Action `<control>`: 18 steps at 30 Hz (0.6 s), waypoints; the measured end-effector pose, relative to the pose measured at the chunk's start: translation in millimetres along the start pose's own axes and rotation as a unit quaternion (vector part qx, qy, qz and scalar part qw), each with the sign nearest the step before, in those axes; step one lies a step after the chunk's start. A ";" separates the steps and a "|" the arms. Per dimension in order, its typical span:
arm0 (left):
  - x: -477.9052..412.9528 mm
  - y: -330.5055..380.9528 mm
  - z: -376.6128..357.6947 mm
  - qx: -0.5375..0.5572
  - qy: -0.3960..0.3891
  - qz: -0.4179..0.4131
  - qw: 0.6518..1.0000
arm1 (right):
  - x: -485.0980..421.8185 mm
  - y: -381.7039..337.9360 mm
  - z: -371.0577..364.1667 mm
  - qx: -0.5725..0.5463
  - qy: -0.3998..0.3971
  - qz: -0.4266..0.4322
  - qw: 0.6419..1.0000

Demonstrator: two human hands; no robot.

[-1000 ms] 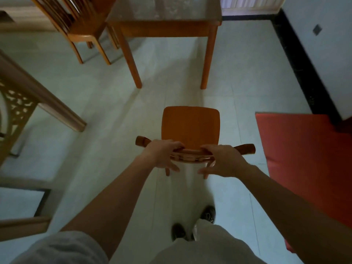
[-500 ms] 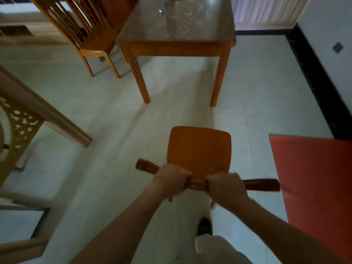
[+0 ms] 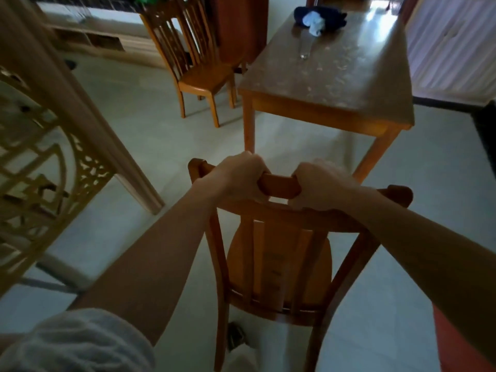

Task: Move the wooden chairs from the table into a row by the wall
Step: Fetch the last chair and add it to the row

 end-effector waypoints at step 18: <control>-21.7 -297.2 98.7 -0.010 0.014 0.121 0.993 | -275.2 -163.4 59.1 0.025 0.019 0.138 0.990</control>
Point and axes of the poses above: each hand's wrist, its own x-axis away from the middle knuckle, its own z-axis out of the back of the hand, y = z × x, the point moved 10 cm from there along -x, towards the middle knuckle, and after that the axes turned 15 degrees about -x, right-handed, at the moved point
